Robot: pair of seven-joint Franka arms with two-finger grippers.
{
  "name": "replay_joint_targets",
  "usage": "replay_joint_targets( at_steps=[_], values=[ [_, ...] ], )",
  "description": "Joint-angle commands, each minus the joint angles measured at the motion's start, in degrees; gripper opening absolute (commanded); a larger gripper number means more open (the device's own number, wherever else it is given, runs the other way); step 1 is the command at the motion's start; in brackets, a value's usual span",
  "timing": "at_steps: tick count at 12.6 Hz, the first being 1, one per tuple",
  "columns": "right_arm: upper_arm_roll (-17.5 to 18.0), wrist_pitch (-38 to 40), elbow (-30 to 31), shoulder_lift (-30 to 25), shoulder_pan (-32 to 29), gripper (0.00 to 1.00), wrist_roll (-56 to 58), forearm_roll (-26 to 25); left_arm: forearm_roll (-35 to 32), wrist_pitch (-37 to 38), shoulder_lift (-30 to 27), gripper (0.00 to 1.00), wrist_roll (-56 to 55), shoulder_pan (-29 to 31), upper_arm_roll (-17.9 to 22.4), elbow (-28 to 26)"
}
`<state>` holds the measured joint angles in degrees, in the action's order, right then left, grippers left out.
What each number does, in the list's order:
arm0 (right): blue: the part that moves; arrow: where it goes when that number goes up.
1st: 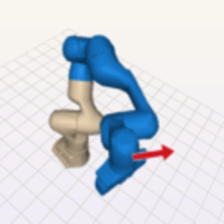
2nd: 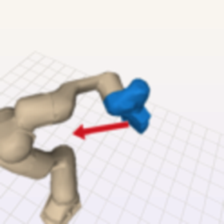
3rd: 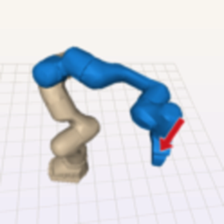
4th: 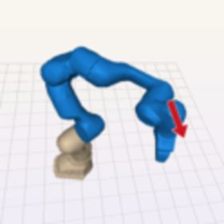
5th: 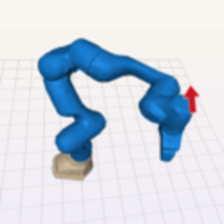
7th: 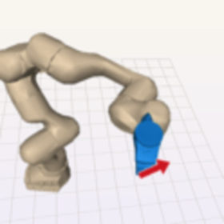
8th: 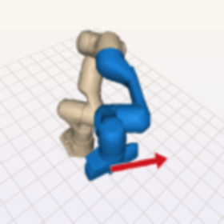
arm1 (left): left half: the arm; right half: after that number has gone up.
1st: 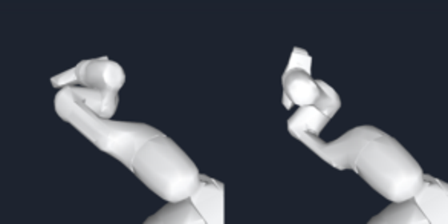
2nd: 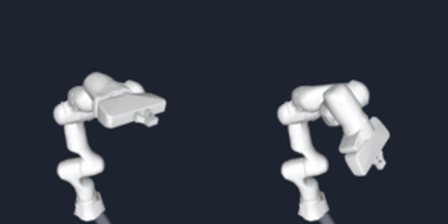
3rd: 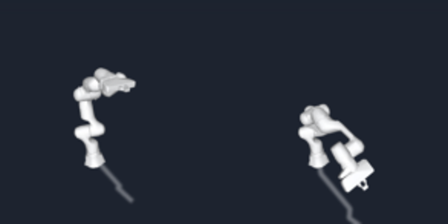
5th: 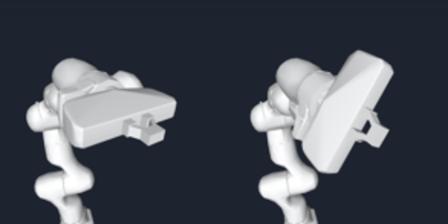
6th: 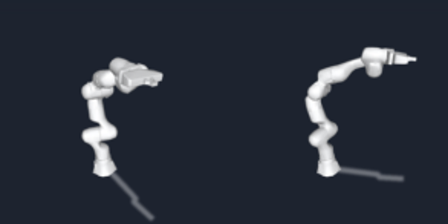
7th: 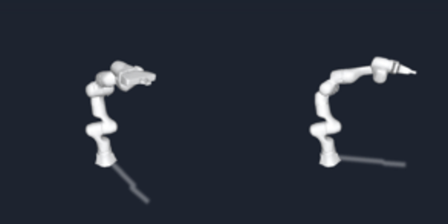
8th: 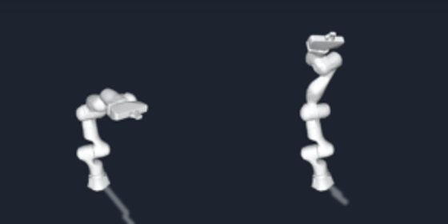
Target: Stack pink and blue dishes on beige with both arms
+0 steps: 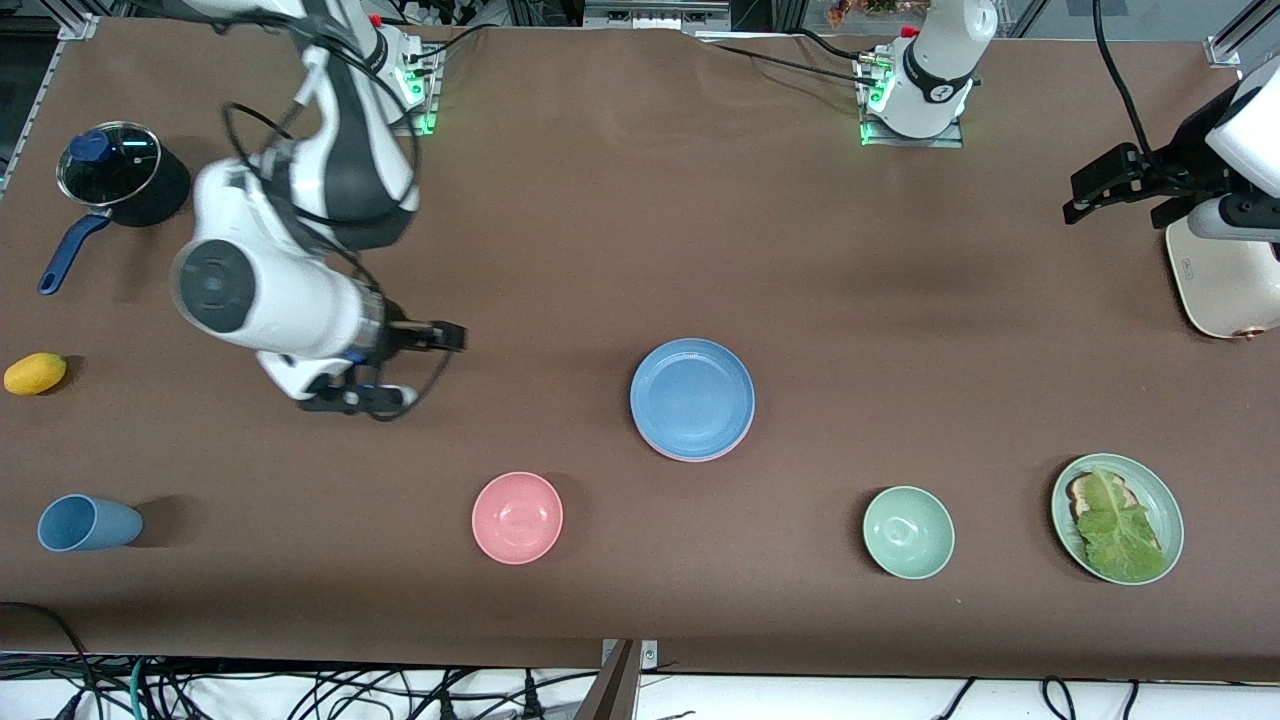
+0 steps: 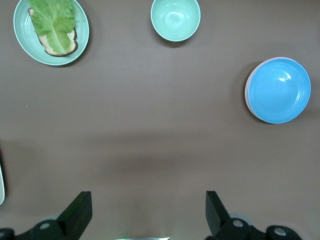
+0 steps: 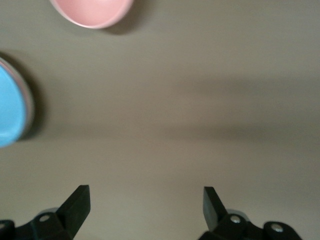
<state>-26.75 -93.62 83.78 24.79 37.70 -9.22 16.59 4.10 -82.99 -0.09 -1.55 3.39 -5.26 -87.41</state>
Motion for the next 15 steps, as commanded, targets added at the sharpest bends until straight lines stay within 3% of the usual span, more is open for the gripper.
replay_joint_targets(
  at_steps=[1, 4, 5, 7, 10, 13, 15],
  values=[
    [6.8, 7.7, 1.6, -8.8, -9.2, 1.00, 1.2, -8.0, -1.7, -0.2, 0.3, 1.00, 3.3, 0.3, 0.6, 0.0],
    [28.2, 11.0, 3.7, -17.9, -28.3, 1.00, 0.4, -16.8, -1.8, -0.2, 0.3, 1.00, 3.3, 0.4, 0.6, 0.0],
    [31.9, 10.6, 6.8, -20.7, -33.0, 1.00, -1.0, -17.4, -1.9, -0.2, 0.4, 1.00, 3.3, 0.5, 0.6, 0.0],
    [31.8, 7.5, 12.1, -24.2, -34.4, 1.00, -2.9, -17.0, -1.9, -0.2, 1.0, 1.00, 3.3, 0.5, 0.6, 0.2],
    [23.7, 2.0, 12.0, -25.9, -34.5, 1.00, -1.8, -16.4, -2.2, -0.2, 1.1, 1.00, 3.2, 0.4, 0.5, 0.4],
    [23.1, 7.1, 11.2, -27.5, -34.7, 1.00, -1.7, -15.5, -2.3, -0.2, 1.8, 1.00, 3.3, 0.4, 0.5, 0.6],
    [23.1, 6.4, 11.1, -27.3, -35.1, 1.00, -1.8, -15.5, -2.3, -0.2, 1.8, 1.00, 3.3, 0.4, 0.5, 0.6]
  ],
)
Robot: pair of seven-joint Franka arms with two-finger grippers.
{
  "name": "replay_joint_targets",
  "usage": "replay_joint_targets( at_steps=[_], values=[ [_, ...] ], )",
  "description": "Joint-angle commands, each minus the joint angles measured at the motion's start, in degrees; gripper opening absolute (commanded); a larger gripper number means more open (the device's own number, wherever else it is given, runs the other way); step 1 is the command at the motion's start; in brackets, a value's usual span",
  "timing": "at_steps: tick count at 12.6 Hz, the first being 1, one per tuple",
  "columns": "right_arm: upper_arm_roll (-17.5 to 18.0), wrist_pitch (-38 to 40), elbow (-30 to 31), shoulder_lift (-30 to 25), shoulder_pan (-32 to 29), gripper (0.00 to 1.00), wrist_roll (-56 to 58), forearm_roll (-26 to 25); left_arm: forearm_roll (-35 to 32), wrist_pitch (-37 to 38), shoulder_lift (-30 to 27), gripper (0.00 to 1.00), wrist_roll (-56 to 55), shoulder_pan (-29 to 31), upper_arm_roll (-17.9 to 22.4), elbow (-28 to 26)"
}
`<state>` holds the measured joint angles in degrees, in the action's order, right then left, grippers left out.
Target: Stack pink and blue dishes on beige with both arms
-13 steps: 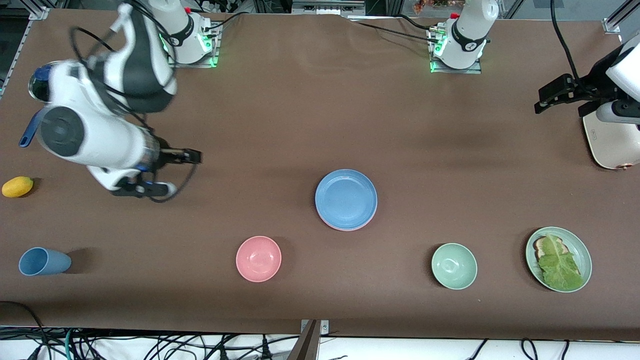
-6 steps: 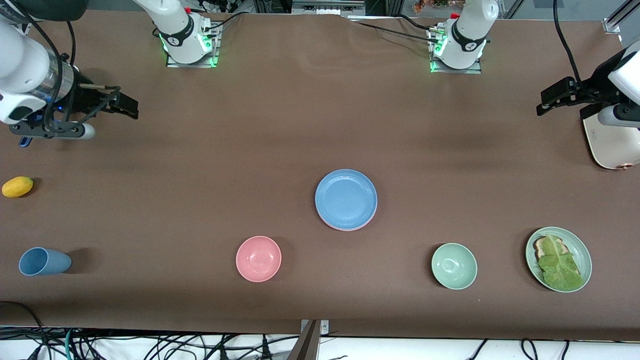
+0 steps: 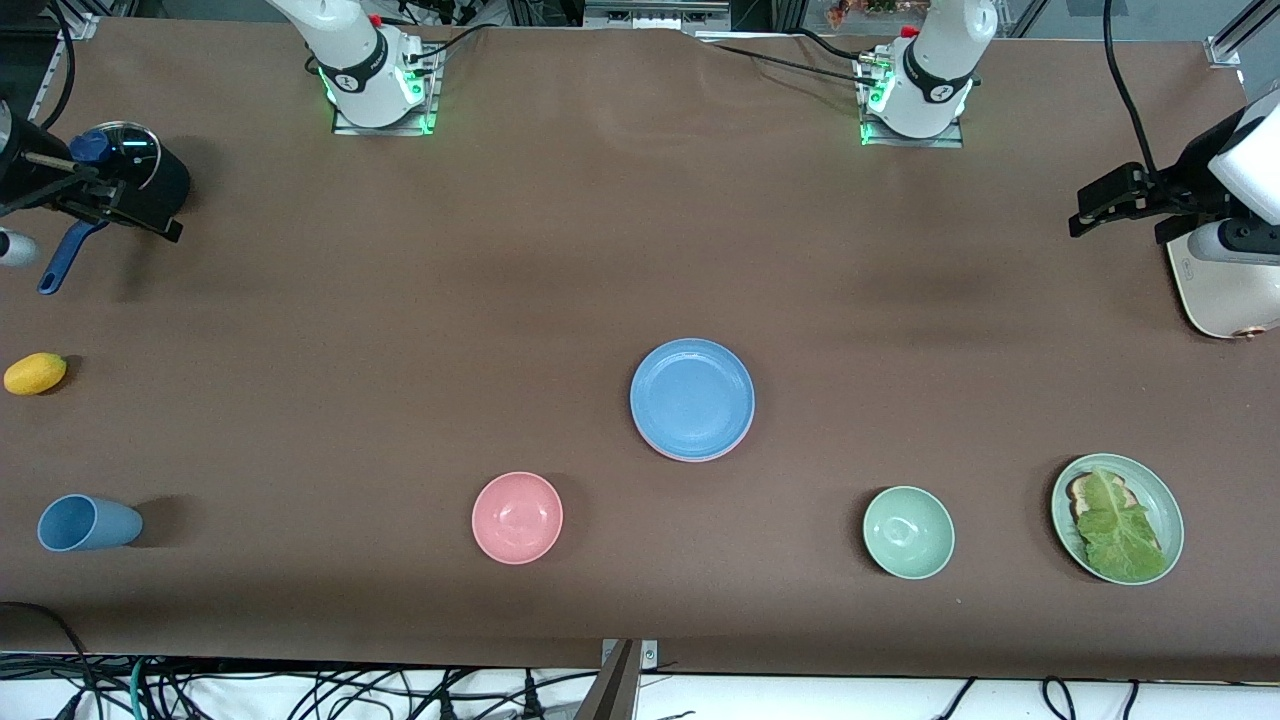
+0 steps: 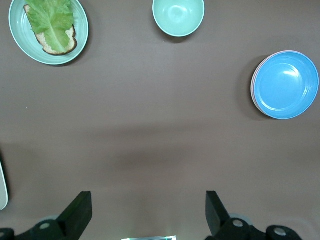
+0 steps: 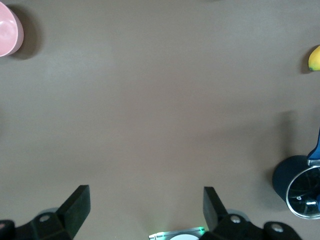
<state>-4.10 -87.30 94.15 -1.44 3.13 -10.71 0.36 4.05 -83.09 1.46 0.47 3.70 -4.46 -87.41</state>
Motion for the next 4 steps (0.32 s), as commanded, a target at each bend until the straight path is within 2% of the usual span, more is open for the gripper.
replay_joint_targets(
  at_steps=[1, 4],
  values=[
    [0.7, 0.1, 0.8, -1.0, -0.8, 1.00, -0.3, 0.7, -2.2, -0.1, 0.3, 1.00, 1.3, 0.2, -0.3, 0.6],
    [0.8, 0.1, 0.8, -0.9, -1.5, 1.00, -0.3, 0.8, -4.2, -0.1, 0.3, 1.00, 1.3, 0.1, -0.4, 0.7]
  ],
)
